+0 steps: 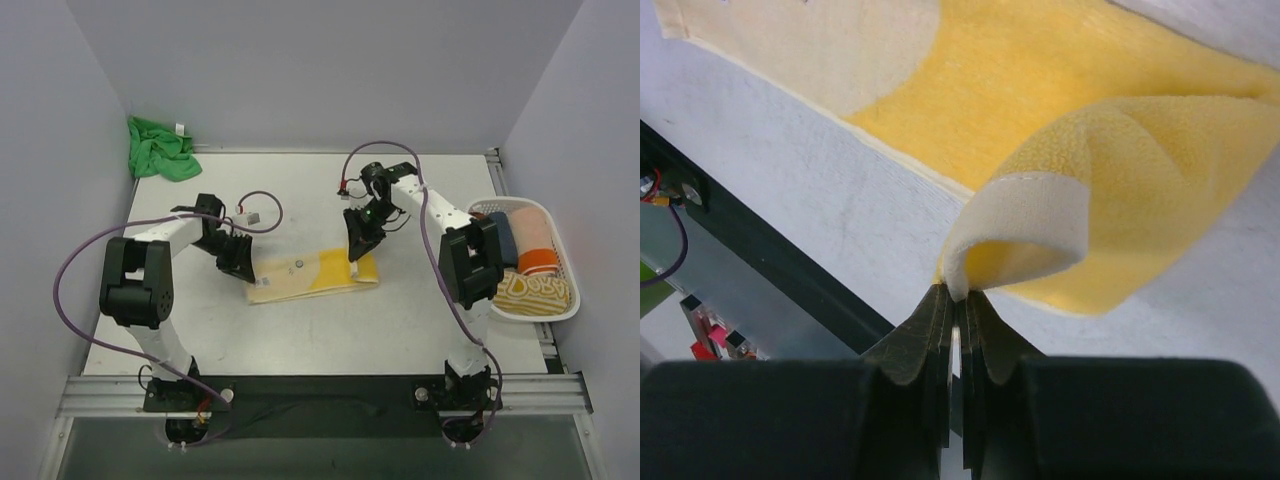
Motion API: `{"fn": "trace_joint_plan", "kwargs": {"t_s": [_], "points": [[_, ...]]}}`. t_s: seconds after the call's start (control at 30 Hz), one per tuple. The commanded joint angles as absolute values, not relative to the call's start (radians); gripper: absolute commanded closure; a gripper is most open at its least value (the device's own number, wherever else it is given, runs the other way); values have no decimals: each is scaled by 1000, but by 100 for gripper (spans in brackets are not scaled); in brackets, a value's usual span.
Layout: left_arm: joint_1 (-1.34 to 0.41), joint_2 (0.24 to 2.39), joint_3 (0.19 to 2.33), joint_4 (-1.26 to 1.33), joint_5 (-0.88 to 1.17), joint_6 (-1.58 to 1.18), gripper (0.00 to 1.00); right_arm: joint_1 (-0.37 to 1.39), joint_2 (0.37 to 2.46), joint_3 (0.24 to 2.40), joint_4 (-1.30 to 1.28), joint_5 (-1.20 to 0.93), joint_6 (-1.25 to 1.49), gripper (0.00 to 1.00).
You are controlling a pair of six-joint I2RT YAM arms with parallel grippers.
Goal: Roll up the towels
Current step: Fold the towel
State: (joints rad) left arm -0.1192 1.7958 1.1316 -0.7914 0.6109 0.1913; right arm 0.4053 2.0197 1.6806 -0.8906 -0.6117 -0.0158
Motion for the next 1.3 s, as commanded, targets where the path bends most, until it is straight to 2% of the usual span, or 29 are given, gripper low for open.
{"fn": "trace_joint_plan", "kwargs": {"t_s": [0.0, 0.6, 0.83, 0.93, 0.97, 1.07, 1.17, 1.27], "points": [[-121, 1792, 1147, -765, 630, 187, 75, 429, 2062, 1743, -937, -644, 0, 100], [-120, 1779, 1112, -764, 627, 196, 72, 503, 2187, 1778, -933, -655, 28, 100], [-120, 1764, 1112, -764, 640, 199, 67, 520, 2236, 1813, -934, -649, 26, 100], [-115, 1744, 1114, -769, 693, 207, 59, 522, 2246, 1821, -937, -653, 25, 85], [-114, 1724, 1114, -769, 707, 206, 58, 522, 2243, 1822, -936, -657, 25, 74], [-114, 1680, 1112, -779, 752, 212, 57, 520, 2209, 1838, -936, -676, 25, 65], [-118, 1635, 1106, -791, 761, 236, 58, 505, 2142, 1842, -936, -713, 14, 62], [-132, 1611, 1092, -792, 730, 248, 61, 471, 2082, 1841, -934, -721, 8, 64]]}}
